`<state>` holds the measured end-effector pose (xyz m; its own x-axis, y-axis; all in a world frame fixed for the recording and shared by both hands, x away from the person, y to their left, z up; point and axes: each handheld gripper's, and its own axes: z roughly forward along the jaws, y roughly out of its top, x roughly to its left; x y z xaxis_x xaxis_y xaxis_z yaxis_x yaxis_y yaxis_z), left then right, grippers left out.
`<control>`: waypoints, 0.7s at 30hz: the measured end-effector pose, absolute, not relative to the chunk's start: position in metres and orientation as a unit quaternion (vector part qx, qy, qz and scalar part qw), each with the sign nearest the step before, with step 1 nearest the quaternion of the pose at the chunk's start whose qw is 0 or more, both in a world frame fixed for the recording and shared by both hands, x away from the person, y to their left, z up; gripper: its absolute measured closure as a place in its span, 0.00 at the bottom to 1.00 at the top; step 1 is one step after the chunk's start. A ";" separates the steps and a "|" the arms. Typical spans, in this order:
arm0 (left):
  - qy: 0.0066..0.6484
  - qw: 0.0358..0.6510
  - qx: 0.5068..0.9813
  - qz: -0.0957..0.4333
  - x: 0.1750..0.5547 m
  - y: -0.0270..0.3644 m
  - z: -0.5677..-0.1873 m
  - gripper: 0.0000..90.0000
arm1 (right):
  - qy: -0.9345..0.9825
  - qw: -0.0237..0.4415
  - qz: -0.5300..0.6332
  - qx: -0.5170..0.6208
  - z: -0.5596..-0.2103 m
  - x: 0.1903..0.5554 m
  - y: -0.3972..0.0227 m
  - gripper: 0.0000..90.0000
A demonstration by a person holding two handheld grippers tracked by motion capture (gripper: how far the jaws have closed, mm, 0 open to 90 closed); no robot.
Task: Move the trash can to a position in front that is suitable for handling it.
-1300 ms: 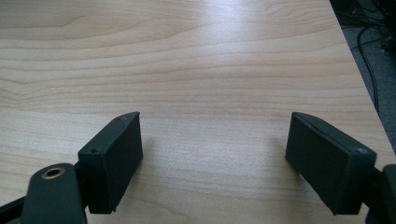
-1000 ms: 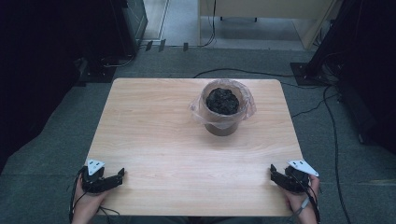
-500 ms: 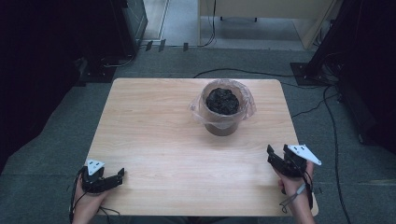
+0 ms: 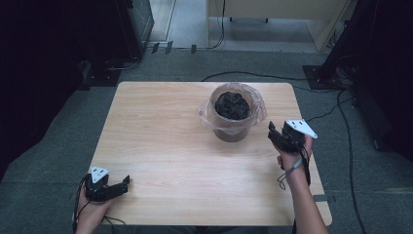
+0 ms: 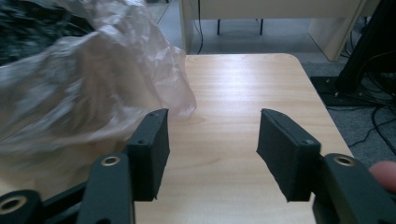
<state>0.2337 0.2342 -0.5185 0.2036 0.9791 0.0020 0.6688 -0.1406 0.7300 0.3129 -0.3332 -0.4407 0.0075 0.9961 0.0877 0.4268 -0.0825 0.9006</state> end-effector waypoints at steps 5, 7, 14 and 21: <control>0.579 0.308 0.711 0.252 0.234 0.234 -0.519 0.11 | 0.577 0.343 0.399 0.625 -0.450 0.348 -0.340 0.61; 0.580 0.308 0.711 0.253 0.234 0.234 -0.519 0.11 | 0.573 0.334 0.407 0.628 -0.452 0.361 -0.342 0.65; 0.581 0.309 0.710 0.253 0.234 0.234 -0.519 0.11 | 0.597 0.344 0.405 0.601 -0.459 0.399 -0.341 0.79; 0.581 0.311 0.707 0.256 0.233 0.235 -0.518 0.15 | 0.628 0.327 0.420 0.568 -0.461 0.417 -0.332 0.84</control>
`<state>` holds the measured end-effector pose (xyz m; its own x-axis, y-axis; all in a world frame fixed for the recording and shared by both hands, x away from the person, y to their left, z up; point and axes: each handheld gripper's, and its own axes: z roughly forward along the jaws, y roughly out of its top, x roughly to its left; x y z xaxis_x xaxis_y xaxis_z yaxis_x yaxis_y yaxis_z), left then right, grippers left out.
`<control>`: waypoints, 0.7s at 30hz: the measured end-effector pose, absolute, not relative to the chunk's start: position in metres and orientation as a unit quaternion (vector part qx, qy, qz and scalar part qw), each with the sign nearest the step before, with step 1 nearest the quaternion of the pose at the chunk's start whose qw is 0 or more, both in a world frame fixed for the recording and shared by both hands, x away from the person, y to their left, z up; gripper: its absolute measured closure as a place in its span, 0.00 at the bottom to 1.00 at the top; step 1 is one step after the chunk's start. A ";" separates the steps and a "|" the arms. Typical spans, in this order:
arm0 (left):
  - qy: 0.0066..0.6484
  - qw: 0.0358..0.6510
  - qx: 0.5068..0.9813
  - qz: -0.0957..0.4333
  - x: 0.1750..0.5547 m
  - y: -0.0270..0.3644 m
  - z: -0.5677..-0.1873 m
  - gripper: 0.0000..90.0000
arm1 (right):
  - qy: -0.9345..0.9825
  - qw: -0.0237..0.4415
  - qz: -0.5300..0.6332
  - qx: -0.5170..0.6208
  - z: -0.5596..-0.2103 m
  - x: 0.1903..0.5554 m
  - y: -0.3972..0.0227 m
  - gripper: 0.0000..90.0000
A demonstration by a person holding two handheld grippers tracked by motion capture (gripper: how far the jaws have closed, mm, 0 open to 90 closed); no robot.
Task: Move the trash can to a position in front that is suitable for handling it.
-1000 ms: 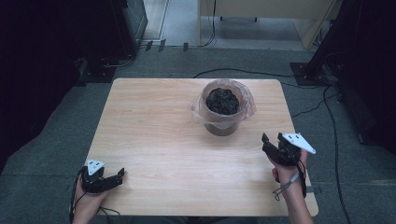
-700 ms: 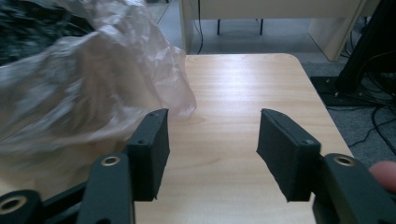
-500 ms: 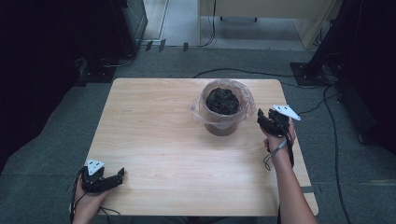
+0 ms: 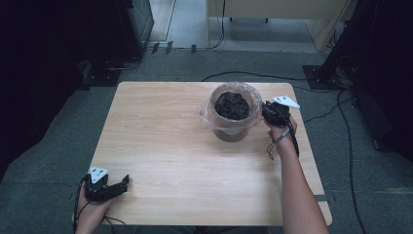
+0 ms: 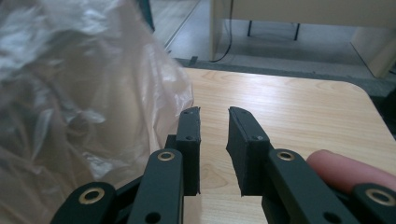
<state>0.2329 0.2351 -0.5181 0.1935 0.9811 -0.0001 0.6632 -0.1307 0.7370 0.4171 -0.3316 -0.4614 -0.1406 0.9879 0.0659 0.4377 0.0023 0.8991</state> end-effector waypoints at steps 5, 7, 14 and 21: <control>0.582 0.319 0.701 0.261 0.233 0.236 -0.517 0.15 | 0.639 0.318 0.426 0.556 -0.464 0.418 -0.325 0.83; 0.580 0.323 0.699 0.266 0.233 0.235 -0.516 0.15 | 0.642 0.318 0.425 0.553 -0.463 0.418 -0.321 0.83; 0.558 0.328 0.709 0.279 0.240 0.222 -0.508 0.15 | 0.648 0.304 0.436 0.545 -0.461 0.416 -0.318 0.83; 0.539 0.350 0.716 0.271 0.257 0.200 -0.492 0.15 | 0.652 0.294 0.441 0.543 -0.458 0.413 -0.317 0.84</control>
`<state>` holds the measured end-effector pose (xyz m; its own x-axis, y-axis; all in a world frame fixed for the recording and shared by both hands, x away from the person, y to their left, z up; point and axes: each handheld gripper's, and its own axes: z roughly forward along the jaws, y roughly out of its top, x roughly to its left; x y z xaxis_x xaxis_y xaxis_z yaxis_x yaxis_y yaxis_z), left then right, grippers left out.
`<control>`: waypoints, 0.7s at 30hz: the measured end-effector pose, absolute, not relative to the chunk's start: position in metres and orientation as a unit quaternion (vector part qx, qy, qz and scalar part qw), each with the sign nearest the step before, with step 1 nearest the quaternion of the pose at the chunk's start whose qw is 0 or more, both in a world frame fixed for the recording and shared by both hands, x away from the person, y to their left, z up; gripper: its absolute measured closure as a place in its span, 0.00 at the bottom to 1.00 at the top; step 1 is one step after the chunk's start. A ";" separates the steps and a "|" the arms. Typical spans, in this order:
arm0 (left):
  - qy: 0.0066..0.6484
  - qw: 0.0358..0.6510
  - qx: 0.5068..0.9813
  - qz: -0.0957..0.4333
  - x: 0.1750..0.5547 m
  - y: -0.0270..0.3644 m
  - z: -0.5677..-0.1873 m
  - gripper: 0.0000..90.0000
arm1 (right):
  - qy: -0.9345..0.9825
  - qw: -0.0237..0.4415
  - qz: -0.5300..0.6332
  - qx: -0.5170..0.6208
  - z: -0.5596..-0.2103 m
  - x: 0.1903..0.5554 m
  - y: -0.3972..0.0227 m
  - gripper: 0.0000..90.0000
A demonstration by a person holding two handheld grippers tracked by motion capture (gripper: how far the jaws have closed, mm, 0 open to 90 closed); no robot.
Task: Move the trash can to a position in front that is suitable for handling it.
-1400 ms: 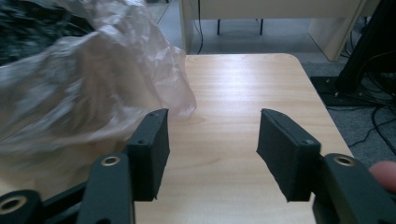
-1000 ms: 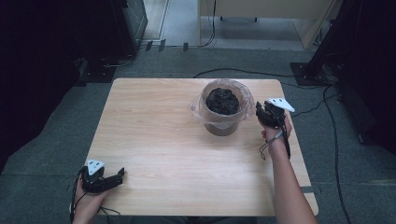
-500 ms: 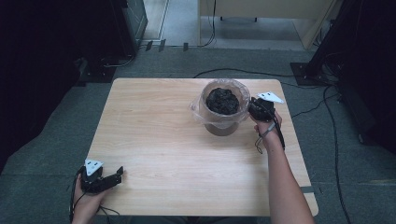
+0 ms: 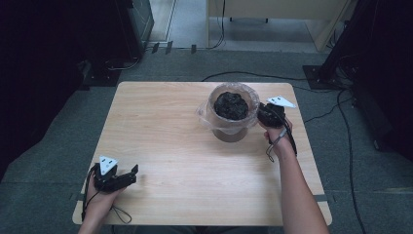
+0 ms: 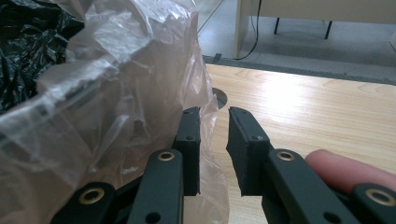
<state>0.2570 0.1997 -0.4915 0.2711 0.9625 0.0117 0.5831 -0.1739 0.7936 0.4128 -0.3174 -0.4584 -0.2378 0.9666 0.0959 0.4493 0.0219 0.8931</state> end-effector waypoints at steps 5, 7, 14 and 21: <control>0.530 0.366 0.715 0.271 0.272 0.179 -0.481 0.15 | 0.655 0.293 0.442 0.538 -0.458 0.411 -0.313 0.84; 0.528 0.373 0.715 0.267 0.278 0.170 -0.478 0.15 | 0.657 0.292 0.441 0.537 -0.458 0.410 -0.310 0.84; 0.519 0.387 0.716 0.261 0.294 0.145 -0.469 0.15 | 0.661 0.288 0.447 0.529 -0.455 0.408 -0.302 0.84; 0.520 0.412 0.705 0.251 0.314 0.126 -0.460 0.15 | 0.668 0.277 0.459 0.517 -0.452 0.403 -0.287 0.85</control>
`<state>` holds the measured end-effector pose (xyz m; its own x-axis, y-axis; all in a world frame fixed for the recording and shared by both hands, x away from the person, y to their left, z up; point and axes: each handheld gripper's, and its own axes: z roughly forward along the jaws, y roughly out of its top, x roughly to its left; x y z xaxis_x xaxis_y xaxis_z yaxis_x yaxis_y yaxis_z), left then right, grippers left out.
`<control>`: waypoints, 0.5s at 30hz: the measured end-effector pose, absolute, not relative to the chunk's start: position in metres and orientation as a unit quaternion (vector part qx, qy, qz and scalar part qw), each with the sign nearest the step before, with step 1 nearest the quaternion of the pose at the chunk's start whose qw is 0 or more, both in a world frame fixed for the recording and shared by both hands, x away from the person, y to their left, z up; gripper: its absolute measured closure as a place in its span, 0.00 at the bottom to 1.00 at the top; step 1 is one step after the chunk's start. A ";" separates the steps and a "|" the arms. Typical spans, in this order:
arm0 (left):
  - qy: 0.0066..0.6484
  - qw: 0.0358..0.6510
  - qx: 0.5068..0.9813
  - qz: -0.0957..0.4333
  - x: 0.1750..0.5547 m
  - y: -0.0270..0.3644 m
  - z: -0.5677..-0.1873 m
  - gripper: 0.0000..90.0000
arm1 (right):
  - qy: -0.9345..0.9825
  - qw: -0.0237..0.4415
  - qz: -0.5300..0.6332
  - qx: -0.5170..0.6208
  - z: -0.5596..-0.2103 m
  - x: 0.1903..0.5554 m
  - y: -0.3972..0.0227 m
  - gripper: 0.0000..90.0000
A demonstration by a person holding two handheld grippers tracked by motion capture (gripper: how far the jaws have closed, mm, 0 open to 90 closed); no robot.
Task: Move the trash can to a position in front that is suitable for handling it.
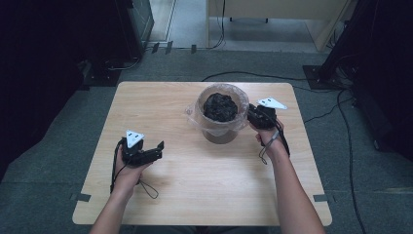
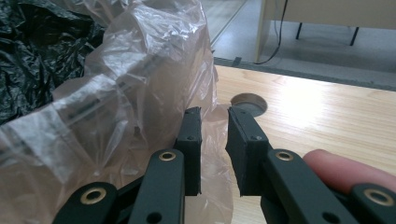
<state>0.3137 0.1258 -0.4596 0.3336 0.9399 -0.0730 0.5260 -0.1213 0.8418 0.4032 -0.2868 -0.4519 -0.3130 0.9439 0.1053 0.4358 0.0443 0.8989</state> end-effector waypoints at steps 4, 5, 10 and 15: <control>0.514 0.419 0.703 0.259 0.323 0.117 -0.455 0.15 | 0.666 0.269 0.468 0.515 -0.452 0.401 -0.280 0.85; 0.514 0.419 0.703 0.259 0.323 0.117 -0.455 0.15 | 0.665 0.267 0.470 0.514 -0.452 0.400 -0.278 0.85; 0.509 0.431 0.691 0.279 0.339 0.105 -0.448 0.17 | 0.668 0.260 0.477 0.508 -0.453 0.397 -0.268 0.85; 0.518 0.442 0.675 0.284 0.353 0.098 -0.444 0.18 | 0.672 0.257 0.481 0.500 -0.453 0.395 -0.257 0.85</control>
